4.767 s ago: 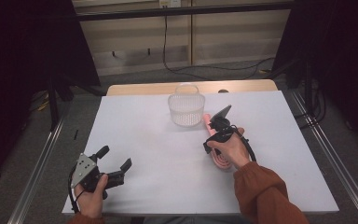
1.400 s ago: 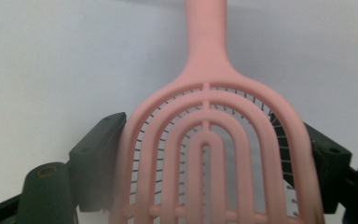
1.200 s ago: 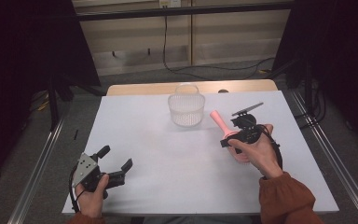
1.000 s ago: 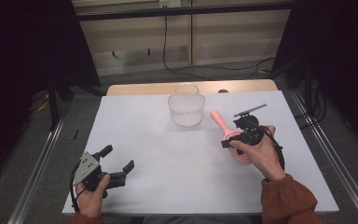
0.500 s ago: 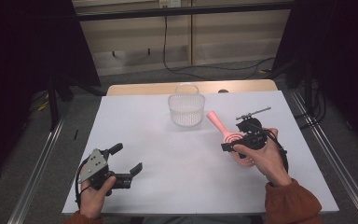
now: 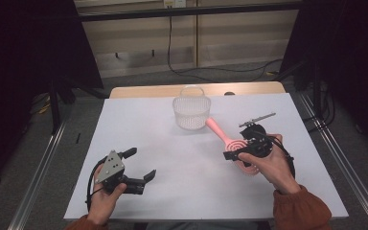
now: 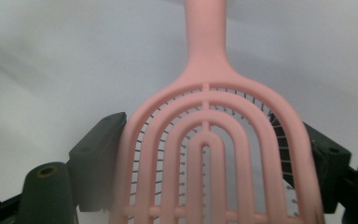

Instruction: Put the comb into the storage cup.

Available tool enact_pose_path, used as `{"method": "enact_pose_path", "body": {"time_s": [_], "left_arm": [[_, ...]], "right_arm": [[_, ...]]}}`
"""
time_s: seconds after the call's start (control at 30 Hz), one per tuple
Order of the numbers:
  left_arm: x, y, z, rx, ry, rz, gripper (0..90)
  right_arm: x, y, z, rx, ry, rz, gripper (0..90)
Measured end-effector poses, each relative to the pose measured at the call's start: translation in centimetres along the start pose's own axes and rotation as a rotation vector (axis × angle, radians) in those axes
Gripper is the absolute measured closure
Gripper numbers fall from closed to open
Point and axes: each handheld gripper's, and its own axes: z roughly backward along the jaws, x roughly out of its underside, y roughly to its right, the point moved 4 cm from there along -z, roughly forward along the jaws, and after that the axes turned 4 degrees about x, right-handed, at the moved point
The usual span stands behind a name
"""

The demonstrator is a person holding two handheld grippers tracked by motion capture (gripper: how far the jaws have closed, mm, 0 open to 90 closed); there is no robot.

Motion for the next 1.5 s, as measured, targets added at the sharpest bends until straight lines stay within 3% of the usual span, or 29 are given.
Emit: {"method": "enact_pose_path", "body": {"time_s": [0.03,0.17,0.2,0.43,0.67,0.83,1.0,1.17,1.33,1.43,1.5], "left_arm": [[-0.2,0.3,0.0,0.021,0.032,-0.020,2.4],[-0.5,0.7,-0.4,0.048,0.024,-0.043,5.1],[-0.5,0.7,-0.5,0.041,0.014,-0.049,7.9],[-1.2,0.7,-1.6,0.039,0.022,-0.091,3.5],[-2.1,0.9,-3.2,0.046,0.025,-0.191,2.7],[-2.4,1.2,-4.3,0.051,0.004,-0.237,3.1],[-2.9,1.1,-5.1,0.050,-0.006,-0.257,2.8],[-3.5,0.8,-6.1,0.044,-0.037,-0.314,2.8],[-2.8,1.6,-7.2,0.040,-0.054,-0.360,4.9],[-2.3,2.0,-7.8,0.046,-0.096,-0.414,5.7],[-2.4,2.0,-8.0,0.042,-0.090,-0.421,6.2]], "right_arm": [[0.0,-0.1,0.0,0.003,-0.002,0.004,21.1],[-0.1,-0.6,0.1,-0.024,0.000,0.027,21.1],[-0.1,-0.7,0.1,-0.028,-0.002,0.025,21.1],[-0.3,-1.4,0.0,-0.059,-0.002,0.054,21.1],[-0.3,-2.5,-0.4,-0.102,-0.028,0.099,21.1],[-0.6,-3.1,-0.6,-0.129,-0.036,0.120,21.1],[-0.9,-3.4,-0.6,-0.142,-0.042,0.133,21.1],[-1.0,-3.7,-0.8,-0.164,-0.037,0.144,21.1],[-0.8,-3.9,-1.1,-0.175,-0.044,0.155,21.1],[-0.8,-4.0,-1.1,-0.178,-0.050,0.157,21.1],[-0.8,-4.1,-1.1,-0.180,-0.050,0.158,21.1]]}}
